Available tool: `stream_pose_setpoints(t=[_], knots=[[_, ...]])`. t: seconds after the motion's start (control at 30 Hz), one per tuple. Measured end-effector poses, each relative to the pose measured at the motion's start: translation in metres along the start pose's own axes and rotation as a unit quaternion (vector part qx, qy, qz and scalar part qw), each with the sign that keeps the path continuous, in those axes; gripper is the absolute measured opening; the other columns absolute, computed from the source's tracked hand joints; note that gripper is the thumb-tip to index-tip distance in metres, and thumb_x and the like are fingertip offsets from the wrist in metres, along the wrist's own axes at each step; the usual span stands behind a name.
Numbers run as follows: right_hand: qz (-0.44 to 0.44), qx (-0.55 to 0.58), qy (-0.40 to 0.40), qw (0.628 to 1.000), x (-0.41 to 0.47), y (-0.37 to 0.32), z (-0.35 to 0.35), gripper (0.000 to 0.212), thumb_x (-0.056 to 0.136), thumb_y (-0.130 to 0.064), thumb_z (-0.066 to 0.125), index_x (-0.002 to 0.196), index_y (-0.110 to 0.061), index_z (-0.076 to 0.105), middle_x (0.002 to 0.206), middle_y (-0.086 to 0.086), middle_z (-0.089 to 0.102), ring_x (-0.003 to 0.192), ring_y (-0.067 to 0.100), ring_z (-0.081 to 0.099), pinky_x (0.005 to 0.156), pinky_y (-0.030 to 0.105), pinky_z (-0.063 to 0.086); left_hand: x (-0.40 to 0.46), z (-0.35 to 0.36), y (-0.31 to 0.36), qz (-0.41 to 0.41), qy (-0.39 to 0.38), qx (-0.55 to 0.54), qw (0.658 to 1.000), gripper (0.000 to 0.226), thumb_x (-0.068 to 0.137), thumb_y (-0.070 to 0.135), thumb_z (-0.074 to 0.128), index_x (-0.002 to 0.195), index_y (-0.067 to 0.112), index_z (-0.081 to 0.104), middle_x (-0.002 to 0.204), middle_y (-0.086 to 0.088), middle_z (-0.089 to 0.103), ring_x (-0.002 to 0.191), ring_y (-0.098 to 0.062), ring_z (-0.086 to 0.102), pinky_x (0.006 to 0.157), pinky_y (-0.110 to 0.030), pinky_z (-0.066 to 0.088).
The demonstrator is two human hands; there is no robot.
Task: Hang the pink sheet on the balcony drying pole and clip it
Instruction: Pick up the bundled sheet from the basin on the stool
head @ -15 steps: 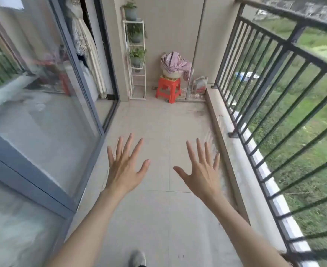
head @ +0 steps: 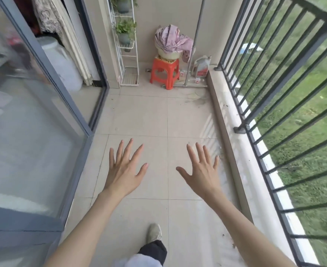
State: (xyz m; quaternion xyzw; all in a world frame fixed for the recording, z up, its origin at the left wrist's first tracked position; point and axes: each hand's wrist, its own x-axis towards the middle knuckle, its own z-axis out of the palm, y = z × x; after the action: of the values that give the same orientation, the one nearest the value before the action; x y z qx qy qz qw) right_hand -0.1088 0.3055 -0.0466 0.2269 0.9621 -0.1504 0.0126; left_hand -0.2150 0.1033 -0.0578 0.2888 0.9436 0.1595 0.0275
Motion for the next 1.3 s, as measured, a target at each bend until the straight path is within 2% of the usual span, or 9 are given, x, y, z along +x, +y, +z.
stream_pose_setpoints(t=[0.27,0.43,0.63,0.93,1.13,1.3], knots=[[0.040,0.048,0.014,0.998,0.148,0.004,-0.013,0.066,0.091,-0.051,0.040,0.146,-0.025,0.015,0.156,0.002,0.014,0.145,0.021,0.005,0.117,0.046,0.008,0.140,0.006,-0.012,0.020,-0.023,-0.026,0.999,0.071,0.081,0.056,0.007,0.144,0.028,0.024,0.156,-0.002,0.013,0.144,-0.020,-0.001,0.116,-0.040,-0.002],[0.022,0.050,0.016,0.998,0.249,0.013,-0.018,0.064,0.092,-0.049,0.041,0.146,-0.023,0.019,0.155,0.003,0.021,0.144,0.022,0.011,0.117,0.044,0.010,0.242,0.014,-0.023,0.007,-0.014,-0.028,0.999,0.067,0.084,0.052,0.013,0.141,0.023,0.031,0.153,-0.006,0.023,0.143,-0.023,0.011,0.116,-0.044,0.012],[0.000,0.059,0.019,0.998,0.397,0.023,-0.036,0.064,0.091,-0.048,0.044,0.145,-0.021,0.021,0.153,0.006,0.024,0.143,0.024,0.015,0.116,0.045,0.013,0.386,0.017,-0.032,-0.017,-0.007,-0.021,1.000,0.064,0.085,0.050,0.019,0.138,0.019,0.037,0.149,-0.009,0.030,0.140,-0.027,0.021,0.113,-0.046,0.015],[-0.034,0.043,-0.025,0.998,0.581,0.011,-0.051,0.066,0.092,-0.052,0.038,0.146,-0.025,0.013,0.156,0.002,0.016,0.145,0.021,0.008,0.118,0.042,0.008,0.555,0.013,-0.064,-0.070,0.005,-0.029,0.997,0.069,0.082,0.052,0.016,0.138,0.019,0.037,0.149,-0.010,0.030,0.140,-0.028,0.021,0.113,-0.046,0.017],[-0.018,0.038,-0.020,0.999,0.714,-0.003,-0.047,0.068,0.091,-0.053,0.039,0.147,-0.025,0.012,0.156,0.002,0.016,0.145,0.020,0.008,0.117,0.041,0.006,0.683,0.018,-0.101,-0.071,-0.015,-0.047,0.996,0.075,0.079,0.055,0.011,0.140,0.020,0.034,0.151,-0.009,0.026,0.142,-0.026,0.016,0.114,-0.042,0.012],[0.002,0.056,0.002,0.998,0.837,-0.032,-0.053,0.068,0.090,-0.051,0.043,0.146,-0.024,0.017,0.155,0.004,0.020,0.144,0.021,0.012,0.118,0.042,0.010,0.811,0.006,-0.143,-0.053,-0.018,-0.050,0.997,0.070,0.082,0.053,0.018,0.139,0.018,0.037,0.150,-0.011,0.028,0.141,-0.027,0.018,0.114,-0.043,0.015]])
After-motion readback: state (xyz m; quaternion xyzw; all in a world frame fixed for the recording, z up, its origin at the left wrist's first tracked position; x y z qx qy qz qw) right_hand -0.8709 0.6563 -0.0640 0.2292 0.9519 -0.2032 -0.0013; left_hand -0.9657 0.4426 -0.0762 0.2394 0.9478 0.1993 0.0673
